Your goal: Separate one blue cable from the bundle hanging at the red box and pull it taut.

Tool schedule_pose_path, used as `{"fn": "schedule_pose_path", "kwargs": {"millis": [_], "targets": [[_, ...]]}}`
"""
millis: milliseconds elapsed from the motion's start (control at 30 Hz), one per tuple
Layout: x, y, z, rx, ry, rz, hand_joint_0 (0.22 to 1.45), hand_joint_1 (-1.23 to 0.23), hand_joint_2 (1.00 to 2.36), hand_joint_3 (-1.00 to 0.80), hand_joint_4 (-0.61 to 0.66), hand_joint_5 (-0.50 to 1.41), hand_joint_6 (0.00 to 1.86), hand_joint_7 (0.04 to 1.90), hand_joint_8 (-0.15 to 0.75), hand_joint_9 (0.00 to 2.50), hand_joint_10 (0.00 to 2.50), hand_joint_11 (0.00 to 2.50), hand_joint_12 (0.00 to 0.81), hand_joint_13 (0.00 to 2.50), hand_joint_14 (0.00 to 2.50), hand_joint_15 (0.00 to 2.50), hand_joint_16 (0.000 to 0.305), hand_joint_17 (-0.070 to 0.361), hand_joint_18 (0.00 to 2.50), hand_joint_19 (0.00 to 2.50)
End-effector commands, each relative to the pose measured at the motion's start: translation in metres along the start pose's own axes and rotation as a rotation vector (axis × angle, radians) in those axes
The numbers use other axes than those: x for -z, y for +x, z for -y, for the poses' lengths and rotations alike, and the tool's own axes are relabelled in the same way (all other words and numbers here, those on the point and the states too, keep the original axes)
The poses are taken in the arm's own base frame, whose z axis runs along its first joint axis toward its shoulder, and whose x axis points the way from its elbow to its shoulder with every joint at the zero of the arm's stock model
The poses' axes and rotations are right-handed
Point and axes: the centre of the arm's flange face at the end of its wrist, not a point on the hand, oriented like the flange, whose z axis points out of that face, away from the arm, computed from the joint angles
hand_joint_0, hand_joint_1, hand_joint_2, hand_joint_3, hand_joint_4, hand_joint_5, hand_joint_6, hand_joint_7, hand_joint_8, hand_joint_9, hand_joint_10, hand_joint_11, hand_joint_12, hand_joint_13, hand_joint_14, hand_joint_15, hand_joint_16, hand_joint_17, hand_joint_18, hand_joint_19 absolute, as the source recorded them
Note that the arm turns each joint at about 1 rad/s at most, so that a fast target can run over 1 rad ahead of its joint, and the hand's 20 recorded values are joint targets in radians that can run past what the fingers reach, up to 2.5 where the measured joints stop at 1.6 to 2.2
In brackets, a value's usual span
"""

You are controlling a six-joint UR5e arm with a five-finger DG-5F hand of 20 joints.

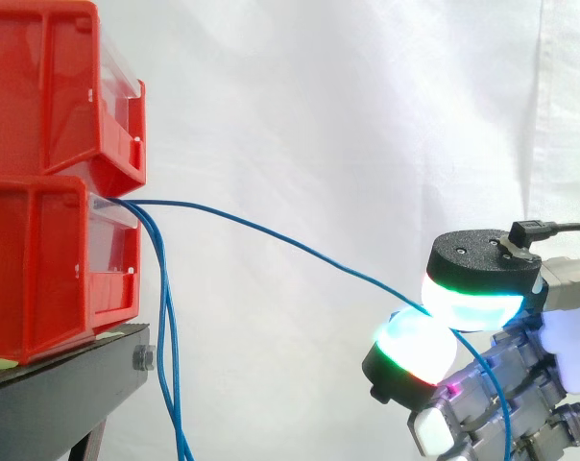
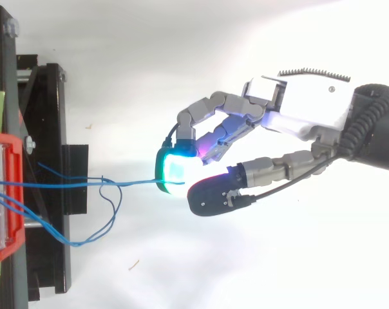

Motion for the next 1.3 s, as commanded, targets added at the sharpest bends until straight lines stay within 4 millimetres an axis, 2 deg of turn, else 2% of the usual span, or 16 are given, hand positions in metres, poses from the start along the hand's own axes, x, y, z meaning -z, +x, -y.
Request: {"fn": "schedule_pose_path", "kwargs": {"millis": [0,533,600,667,1167,1267], "targets": [[0.0,-0.001,0.0002,0.0,0.001,0.001,0.6,-0.83,1.27,0.03,-0.44,-0.12,0.92,1.3,0.205,0.87,0.01,0.47,0.32,0.86,0.02,0.52,0.046,0.105,0.8,0.49],[-0.0003,0.0002,-0.0008,-0.001,-0.002,0.0,0.62,-0.85,1.22,0.03,-0.46,-0.13,0.92,1.33,0.172,0.71,0.01,0.29,0.337,0.85,0.01,0.4,0.048,0.108,0.78,0.47],[0.0,0.0001,0.0,0.0,-0.001,0.0,0.66,-0.86,1.07,0.06,-0.47,-0.13,0.92,1.37,0.167,0.67,0.01,0.24,0.33,0.84,0.01,0.38,0.047,0.105,0.76,0.47],[0.0,0.0001,0.0,0.0,-0.001,0.0,0.69,-0.85,1.0,0.08,-0.47,-0.13,0.92,1.39,0.168,0.66,0.01,0.22,0.33,0.83,0.01,0.36,0.046,0.104,0.75,0.47],[0.0,0.0001,0.0,0.0,-0.001,0.0,0.67,-0.84,1.0,0.09,-0.44,-0.14,0.92,1.38,0.188,0.6,0.0,0.21,0.4,0.8,0.01,0.29,0.05,0.113,0.76,0.42],[0.0,0.0001,0.0,0.0,-0.001,0.0,0.66,-0.81,1.0,0.07,-0.44,-0.14,0.92,1.34,0.188,0.57,0.0,0.22,0.391,0.76,0.01,0.29,0.052,0.116,0.73,0.39]]}}
